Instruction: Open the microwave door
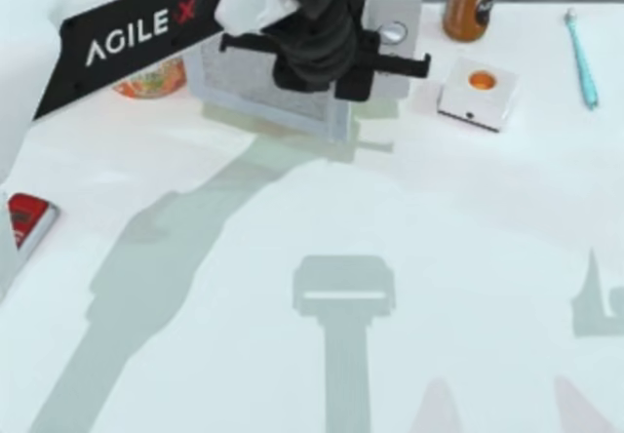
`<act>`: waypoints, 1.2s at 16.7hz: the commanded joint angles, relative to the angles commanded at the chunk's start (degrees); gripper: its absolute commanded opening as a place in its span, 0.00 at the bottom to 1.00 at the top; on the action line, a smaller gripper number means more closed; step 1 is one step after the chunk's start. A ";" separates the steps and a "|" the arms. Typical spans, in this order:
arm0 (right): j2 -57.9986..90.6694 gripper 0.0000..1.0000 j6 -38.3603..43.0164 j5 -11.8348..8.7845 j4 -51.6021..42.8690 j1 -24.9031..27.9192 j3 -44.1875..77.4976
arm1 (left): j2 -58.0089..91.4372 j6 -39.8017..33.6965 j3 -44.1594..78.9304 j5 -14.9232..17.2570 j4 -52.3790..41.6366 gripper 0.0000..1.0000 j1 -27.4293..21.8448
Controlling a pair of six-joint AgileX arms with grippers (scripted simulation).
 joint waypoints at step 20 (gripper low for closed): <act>0.00 1.00 0.00 0.00 0.00 0.00 0.00 | -5.34 6.37 -7.78 3.04 3.64 0.00 1.46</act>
